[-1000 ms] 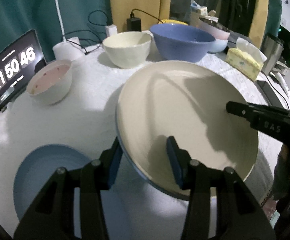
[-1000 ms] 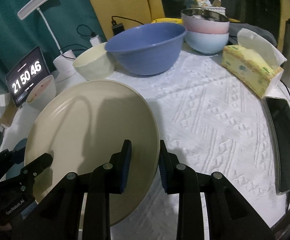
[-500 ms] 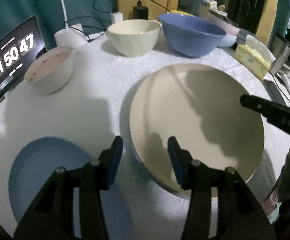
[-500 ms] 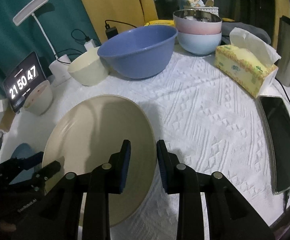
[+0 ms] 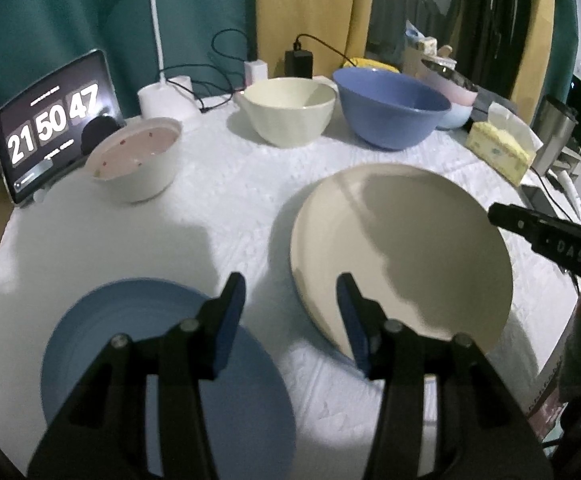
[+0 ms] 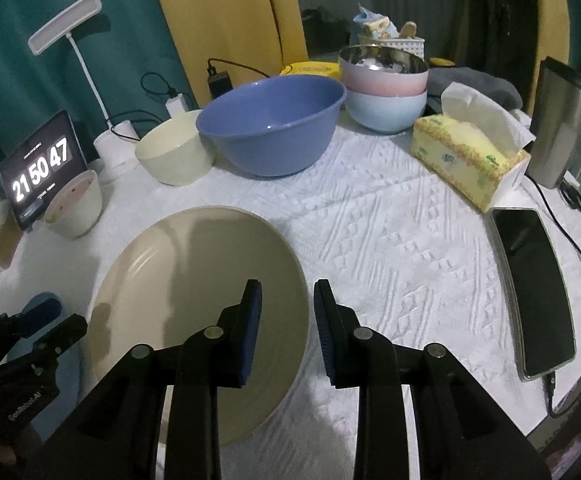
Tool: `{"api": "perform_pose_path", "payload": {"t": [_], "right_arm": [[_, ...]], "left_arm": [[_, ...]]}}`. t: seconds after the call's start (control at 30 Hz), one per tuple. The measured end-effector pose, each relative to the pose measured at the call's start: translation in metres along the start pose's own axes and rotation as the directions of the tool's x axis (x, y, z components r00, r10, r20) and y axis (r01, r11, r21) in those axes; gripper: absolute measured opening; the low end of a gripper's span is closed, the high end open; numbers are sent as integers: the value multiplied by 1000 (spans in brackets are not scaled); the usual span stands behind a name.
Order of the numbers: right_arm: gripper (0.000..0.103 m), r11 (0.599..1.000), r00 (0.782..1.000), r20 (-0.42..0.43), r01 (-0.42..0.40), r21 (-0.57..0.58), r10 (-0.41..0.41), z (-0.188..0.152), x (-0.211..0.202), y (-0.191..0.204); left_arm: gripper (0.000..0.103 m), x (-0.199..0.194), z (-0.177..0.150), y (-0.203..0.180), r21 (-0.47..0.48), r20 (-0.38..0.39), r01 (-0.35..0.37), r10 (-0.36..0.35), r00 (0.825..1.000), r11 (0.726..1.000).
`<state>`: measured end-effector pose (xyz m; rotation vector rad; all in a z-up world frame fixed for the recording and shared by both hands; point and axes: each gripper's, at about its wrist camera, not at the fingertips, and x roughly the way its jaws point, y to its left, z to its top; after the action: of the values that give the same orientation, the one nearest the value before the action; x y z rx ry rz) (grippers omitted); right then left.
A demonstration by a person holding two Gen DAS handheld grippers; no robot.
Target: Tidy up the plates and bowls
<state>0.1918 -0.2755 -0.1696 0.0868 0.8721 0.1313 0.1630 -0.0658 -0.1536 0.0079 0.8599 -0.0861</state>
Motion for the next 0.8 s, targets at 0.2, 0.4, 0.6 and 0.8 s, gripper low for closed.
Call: {"api": "perform_pose_path", "payload": {"t": [0.2,0.4,0.6,0.8], "right_arm": [[29,1000,1000,6,-6,-30,6,-3,-7,14],[29,998,1000,9,-13,-59,14,-5,-12,30],[29,995,999,6,-30,-94,31,-8,-15,49],[29,991,999,-2,-47,-127,47,-13,-16,69]], "left_arm": [[49,-10,-5,10,-13,24,-2,2,1000,1000],[49,-19,-10,22,-34,44,-4,5,999,999],[49,-28,-15,36,-57,65,-11,15,998,998],[49,-36,-23,51,-79,83,-26,33,996,997]]}}
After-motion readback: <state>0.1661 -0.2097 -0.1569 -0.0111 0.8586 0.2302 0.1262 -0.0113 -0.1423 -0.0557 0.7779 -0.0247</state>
